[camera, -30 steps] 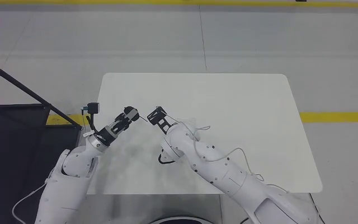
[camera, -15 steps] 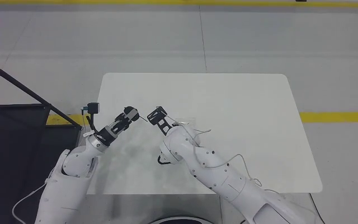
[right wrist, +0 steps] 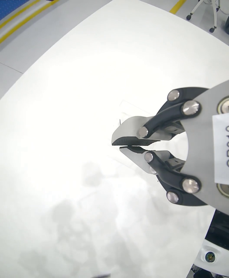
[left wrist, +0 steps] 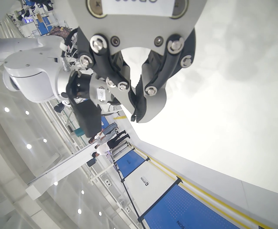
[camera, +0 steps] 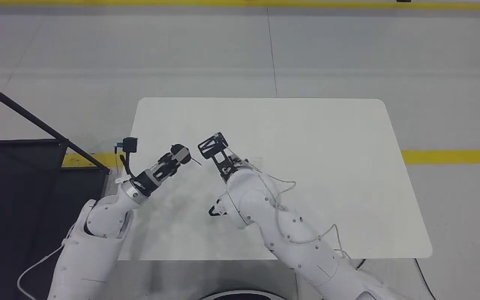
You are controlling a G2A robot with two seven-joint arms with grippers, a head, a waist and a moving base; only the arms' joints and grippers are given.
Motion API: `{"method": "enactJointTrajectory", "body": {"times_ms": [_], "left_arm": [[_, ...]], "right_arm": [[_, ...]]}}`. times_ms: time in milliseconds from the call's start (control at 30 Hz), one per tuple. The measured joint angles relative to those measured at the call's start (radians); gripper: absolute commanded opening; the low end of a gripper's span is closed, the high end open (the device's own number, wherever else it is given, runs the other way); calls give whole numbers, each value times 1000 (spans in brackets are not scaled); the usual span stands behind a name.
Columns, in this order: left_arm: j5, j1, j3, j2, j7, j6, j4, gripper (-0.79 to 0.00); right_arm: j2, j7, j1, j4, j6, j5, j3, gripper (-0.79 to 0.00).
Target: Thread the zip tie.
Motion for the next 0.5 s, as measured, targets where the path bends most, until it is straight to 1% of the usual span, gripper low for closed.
{"method": "enactJointTrajectory", "body": {"times_ms": [167,267,400,500], "left_arm": [[29,-24,17,5,-66,-12,3,-785],[47,-47,34,8,-130,-29,7,-785],[67,-88,67,11,-195,-50,24,-785],[69,-118,94,11,-232,-55,40,-785]], "right_arm": [[27,-69,-102,-127,-79,-8,94,-785],[45,-122,-172,-207,-150,-27,143,-785],[68,-193,-271,-316,-238,-72,199,-785],[81,-230,-339,-388,-287,-78,236,-785]]}}
